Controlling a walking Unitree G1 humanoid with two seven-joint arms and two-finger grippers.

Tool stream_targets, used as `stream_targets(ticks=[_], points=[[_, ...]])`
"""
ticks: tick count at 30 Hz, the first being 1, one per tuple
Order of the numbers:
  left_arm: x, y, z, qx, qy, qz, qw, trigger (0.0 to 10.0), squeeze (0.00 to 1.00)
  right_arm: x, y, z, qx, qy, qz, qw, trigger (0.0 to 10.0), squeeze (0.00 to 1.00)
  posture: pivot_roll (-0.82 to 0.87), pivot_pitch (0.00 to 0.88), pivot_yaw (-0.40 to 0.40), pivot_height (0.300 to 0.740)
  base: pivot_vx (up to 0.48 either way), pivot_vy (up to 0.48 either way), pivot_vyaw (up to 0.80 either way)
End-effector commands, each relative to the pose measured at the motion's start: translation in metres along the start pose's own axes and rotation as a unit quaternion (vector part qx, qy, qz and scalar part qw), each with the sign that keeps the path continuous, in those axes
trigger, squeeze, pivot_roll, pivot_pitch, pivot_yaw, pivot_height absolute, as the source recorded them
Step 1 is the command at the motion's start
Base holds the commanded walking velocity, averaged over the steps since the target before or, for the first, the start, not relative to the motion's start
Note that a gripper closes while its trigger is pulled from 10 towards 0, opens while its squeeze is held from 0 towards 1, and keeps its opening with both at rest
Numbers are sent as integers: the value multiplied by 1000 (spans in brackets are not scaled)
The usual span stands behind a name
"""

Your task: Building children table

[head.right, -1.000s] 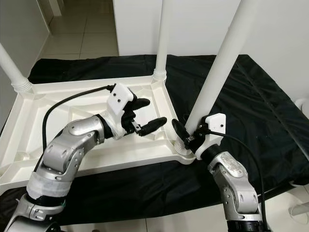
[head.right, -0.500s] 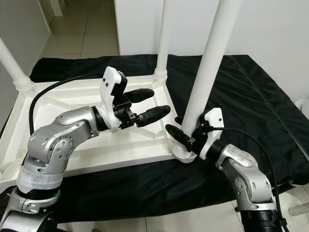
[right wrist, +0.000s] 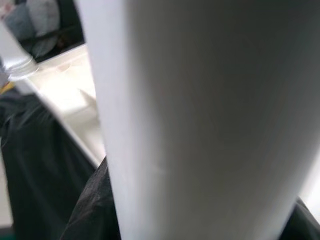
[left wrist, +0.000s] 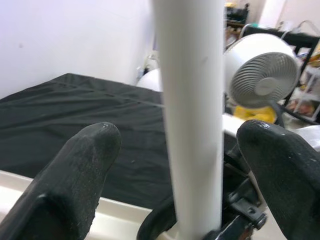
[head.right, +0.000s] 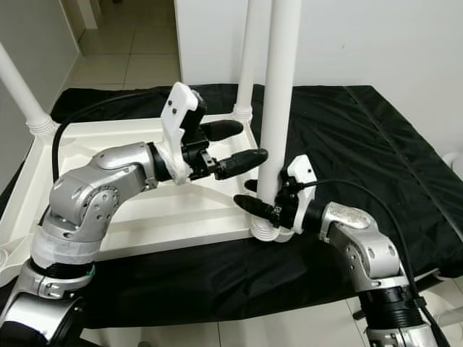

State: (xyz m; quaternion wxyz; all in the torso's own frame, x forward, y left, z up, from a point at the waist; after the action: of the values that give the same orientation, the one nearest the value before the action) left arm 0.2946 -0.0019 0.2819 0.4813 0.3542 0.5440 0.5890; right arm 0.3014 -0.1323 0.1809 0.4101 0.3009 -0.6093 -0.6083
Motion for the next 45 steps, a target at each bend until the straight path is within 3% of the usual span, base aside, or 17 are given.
stream_targets(ticks=[1, 4, 9, 16, 25, 27, 28, 30, 31, 32, 37, 45], points=[[-1, 10, -29, -4, -143, -17, 990, 10000, 0, -2, 2, 0, 6, 21, 14, 1000, 10000, 0, -36, 0, -23, 740, 0, 0, 0], [-1, 10, -29, -4, -143, -17, 990, 10000, 0, -2, 2, 0, 6, 21, 14, 1000, 10000, 0, -36, 0, -23, 740, 0, 0, 0], [-1, 15, -38, -4, -183, -24, 983, 10000, 0, -8, -4, 10, 10, 73, 36, 997, 10000, 0, -28, 0, -11, 740, 0, 0, 0], [-6, 19, -38, -1, -190, -24, 981, 10000, 0, -13, -9, 18, 15, 106, 52, 993, 10000, 0, -27, 0, 11, 740, 0, 0, 0], [-3, 35, -35, 54, -223, -57, 972, 10000, 0, -15, -18, 28, 16, 148, 80, 986, 10000, 0, -38, 0, 22, 740, 0, 0, 0], [1, 39, -35, 70, -237, -63, 967, 9608, 0, -14, -20, 29, 18, 154, 87, 984, 10000, 0, -38, 0, 22, 740, 0, 0, 0], [4, 41, -35, 78, -248, -68, 963, 7412, 0, -13, -21, 30, 18, 158, 92, 983, 10000, 0, -38, 0, 22, 740, 0, 0, 0], [4, 41, -35, 78, -248, -68, 963, 7412, 0, -13, -21, 30, 18, 158, 92, 983, 10000, 0, -38, 0, 22, 740, 0, 0, 0], [7, 42, -36, 86, -254, -71, 961, 2471, 0, -12, -22, 30, 19, 159, 94, 983, 10000, 0, -38, 0, 21, 740, 0, 0, 0], [10, 42, -37, 97, -265, -73, 956, 0, 0, -12, -22, 29, 21, 159, 95, 982, 10000, 0, -40, 0, 21, 740, 0, 0, 0], [15, 41, -39, 112, -279, -71, 951, 0, 0, -12, -22, 28, 20, 160, 95, 982, 10000, 0, -39, 0, 13, 740, 0, 0, 0], [15, 42, -36, 111, -272, -75, 953, 0, 0, -13, -22, 27, 19, 158, 91, 983, 10000, 0, -38, 0, 5, 740, 0, 0, 0]])
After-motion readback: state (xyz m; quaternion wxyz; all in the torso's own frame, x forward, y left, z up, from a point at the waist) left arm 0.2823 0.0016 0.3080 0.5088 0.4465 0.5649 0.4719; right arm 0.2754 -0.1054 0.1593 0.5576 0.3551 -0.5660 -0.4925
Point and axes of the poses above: a point about 5 cm out from each wrist's last joint towards the gripper, its own x axis pointing back from the gripper into the wrist, its own y axis along the axis of the wrist's last joint, z = x × y, the point moved 4 cm from there along -x, pointing out of the wrist towards the gripper, and after that the axes turned 6 degrees about -x, right-handed, at the moved point
